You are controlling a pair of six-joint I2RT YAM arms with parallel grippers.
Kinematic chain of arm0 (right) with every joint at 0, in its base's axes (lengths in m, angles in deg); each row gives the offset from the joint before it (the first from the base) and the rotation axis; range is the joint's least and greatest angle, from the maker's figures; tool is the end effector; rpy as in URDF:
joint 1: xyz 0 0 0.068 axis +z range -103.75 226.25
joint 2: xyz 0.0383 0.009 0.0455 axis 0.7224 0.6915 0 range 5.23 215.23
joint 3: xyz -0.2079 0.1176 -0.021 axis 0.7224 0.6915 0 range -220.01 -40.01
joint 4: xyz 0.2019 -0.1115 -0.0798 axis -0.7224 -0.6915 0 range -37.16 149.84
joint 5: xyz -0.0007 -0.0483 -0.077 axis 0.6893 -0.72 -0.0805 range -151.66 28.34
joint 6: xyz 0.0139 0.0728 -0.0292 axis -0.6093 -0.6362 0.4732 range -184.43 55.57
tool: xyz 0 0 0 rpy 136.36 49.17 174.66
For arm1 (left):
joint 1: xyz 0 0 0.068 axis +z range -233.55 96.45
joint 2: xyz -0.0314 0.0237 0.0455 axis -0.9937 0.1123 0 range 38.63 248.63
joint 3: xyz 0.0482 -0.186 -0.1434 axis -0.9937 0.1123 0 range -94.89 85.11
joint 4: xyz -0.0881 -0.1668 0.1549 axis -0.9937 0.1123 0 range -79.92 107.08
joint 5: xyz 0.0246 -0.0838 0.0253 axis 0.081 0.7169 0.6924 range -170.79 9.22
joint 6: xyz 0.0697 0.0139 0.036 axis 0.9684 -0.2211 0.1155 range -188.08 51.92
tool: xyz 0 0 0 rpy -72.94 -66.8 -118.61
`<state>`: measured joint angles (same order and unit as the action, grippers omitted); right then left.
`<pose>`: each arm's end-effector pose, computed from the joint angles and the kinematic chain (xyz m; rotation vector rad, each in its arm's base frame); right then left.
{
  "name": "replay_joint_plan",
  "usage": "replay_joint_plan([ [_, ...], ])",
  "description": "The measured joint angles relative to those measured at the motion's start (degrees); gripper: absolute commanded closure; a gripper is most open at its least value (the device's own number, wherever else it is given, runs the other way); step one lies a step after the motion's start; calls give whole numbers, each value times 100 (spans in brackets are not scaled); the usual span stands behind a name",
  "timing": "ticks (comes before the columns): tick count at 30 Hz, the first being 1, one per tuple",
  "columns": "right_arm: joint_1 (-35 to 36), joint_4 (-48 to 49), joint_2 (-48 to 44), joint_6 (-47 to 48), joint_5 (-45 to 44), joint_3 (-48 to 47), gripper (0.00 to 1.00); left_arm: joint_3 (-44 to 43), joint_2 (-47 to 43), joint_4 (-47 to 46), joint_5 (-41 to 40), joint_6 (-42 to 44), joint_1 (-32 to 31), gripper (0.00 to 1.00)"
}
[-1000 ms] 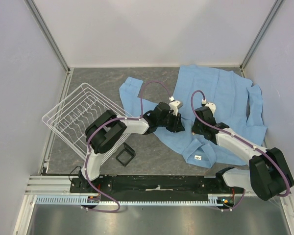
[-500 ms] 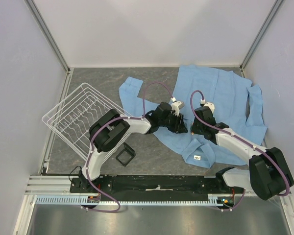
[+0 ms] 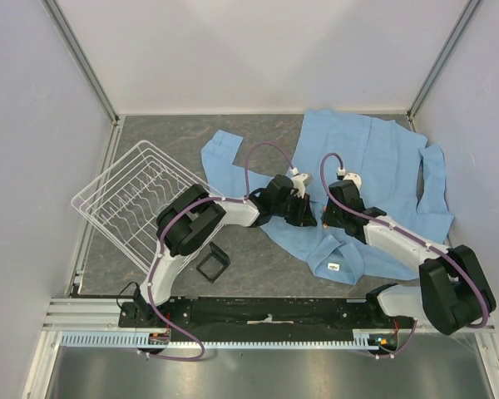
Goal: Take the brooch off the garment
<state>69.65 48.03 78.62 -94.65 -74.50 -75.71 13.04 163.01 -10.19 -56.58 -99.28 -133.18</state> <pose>0.2462 0.0898 0.1356 0.2432 2.3995 0.1588 0.2710 -0.3621 0.0882 0.6488 2.2639 -1.2217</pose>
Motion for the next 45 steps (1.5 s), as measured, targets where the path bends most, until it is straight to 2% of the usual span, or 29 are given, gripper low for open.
replay_joint_plan([
  [9, 2, 94, 221, 4, 39, -133, 80, -11, 13, 42, 28, -87, -2, 85],
  [22, 0, 61, 507, 28, 39, -378, 80, -20, 57, -7, 144, -186, -2, 86],
  [45, 2, -9, 472, 184, -11, -411, 80, -20, 57, -2, 142, -192, 0, 86],
])
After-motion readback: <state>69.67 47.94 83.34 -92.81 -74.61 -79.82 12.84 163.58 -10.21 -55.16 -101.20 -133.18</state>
